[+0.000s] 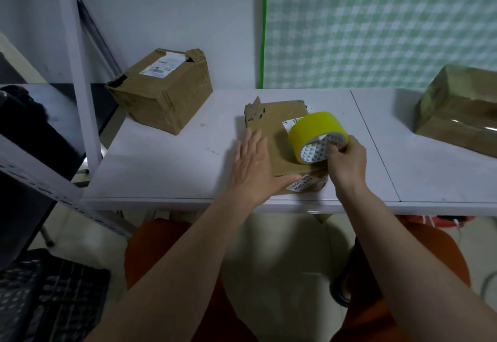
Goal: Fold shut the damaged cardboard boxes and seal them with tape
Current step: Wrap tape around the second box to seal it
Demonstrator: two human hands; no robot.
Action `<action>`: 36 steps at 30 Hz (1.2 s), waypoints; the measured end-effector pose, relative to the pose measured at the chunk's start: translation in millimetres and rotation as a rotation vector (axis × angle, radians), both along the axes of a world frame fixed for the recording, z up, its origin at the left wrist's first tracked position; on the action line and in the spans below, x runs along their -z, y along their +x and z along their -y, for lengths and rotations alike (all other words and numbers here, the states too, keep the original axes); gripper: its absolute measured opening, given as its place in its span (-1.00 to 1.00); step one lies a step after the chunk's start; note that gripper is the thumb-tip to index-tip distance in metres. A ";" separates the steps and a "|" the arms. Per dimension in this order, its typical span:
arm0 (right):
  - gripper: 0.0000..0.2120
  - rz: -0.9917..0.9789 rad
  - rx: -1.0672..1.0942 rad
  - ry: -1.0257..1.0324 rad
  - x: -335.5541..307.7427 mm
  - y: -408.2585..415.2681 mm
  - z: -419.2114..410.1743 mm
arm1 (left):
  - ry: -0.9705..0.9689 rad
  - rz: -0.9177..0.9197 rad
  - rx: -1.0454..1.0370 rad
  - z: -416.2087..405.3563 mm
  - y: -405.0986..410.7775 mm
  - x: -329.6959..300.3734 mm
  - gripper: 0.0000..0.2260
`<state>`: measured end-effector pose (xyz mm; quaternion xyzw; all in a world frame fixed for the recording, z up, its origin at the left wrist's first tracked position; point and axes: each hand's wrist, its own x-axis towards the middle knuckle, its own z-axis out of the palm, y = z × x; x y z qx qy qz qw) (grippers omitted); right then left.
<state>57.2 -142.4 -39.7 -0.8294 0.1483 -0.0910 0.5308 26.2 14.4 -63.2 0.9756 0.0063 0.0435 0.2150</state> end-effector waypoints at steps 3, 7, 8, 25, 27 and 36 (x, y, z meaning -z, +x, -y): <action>-0.90 -0.045 0.003 0.102 3.4 0.9 -1.4 | -0.093 0.010 0.015 6.7 1.6 0.9 0.12; -0.93 -0.081 -0.024 0.201 6.8 5.2 -7.8 | -0.136 0.029 -0.029 5.4 0.8 5.7 0.20; -0.92 -0.072 -0.021 0.198 6.7 6.2 -9.3 | -0.131 0.024 -0.030 4.9 1.8 6.5 0.21; -0.62 0.157 -0.002 -0.308 -3.0 14.9 67.5 | 0.042 0.075 -0.006 7.1 0.3 5.0 0.17; -0.61 0.119 0.002 -0.347 3.4 15.2 77.4 | 0.050 0.079 -0.006 7.6 0.7 5.4 0.17; -0.61 0.063 -0.013 -0.300 24.4 17.8 81.3 | 0.047 0.046 -0.005 6.3 3.4 10.7 0.15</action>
